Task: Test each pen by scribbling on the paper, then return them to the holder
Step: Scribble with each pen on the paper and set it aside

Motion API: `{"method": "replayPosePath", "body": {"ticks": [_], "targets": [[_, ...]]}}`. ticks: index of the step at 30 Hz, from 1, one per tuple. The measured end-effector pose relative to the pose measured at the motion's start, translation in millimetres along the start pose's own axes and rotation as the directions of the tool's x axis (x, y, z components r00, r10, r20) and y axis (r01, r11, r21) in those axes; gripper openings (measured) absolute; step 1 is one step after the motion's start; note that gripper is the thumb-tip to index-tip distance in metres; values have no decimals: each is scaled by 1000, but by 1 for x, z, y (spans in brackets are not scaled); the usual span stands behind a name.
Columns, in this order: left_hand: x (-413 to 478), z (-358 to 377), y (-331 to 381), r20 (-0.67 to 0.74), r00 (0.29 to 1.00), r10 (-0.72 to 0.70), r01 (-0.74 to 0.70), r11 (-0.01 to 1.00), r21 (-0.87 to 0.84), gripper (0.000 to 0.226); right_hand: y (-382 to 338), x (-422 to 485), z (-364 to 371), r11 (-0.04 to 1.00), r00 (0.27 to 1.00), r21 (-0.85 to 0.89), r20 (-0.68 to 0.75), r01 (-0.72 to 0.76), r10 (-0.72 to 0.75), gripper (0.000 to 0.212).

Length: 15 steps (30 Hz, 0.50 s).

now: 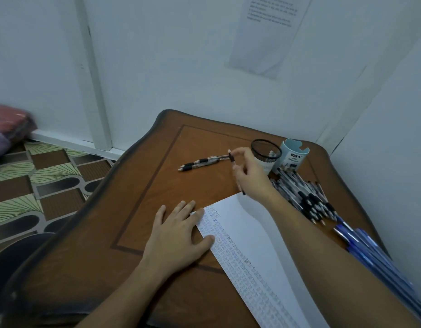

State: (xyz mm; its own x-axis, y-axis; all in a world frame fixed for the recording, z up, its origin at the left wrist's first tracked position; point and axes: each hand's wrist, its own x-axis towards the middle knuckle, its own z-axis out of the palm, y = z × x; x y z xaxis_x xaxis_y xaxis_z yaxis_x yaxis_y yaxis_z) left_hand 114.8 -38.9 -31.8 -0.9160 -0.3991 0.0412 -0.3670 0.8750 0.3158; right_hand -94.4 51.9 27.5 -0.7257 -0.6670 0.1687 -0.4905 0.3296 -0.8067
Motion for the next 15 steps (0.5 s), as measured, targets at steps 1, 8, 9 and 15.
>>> {"method": "replayPosePath", "body": {"ticks": [1, 8, 9, 15], "targets": [[0, 0, 0, -1, 1000, 1, -1, 1000, -3, 95, -5, -7, -4, 984, 998, 169, 11, -63, 62, 26], [-1, -3, 2, 11, 1000, -2, 2, 1000, 14, 98, -2, -45, -12, 836, 978, 510, 139, -205, 156, 13], [-1, -3, 2, 12, 1000, -1, 1, 1000, 11, 99, 0, -48, -11, 827, 981, 526, 112, -196, 161, 15], [-2, -2, 2, -6, 1000, 0, 0, 1000, 1, 98, -1, -61, -10, 836, 989, 531, 31, -140, 146, 24]]}}
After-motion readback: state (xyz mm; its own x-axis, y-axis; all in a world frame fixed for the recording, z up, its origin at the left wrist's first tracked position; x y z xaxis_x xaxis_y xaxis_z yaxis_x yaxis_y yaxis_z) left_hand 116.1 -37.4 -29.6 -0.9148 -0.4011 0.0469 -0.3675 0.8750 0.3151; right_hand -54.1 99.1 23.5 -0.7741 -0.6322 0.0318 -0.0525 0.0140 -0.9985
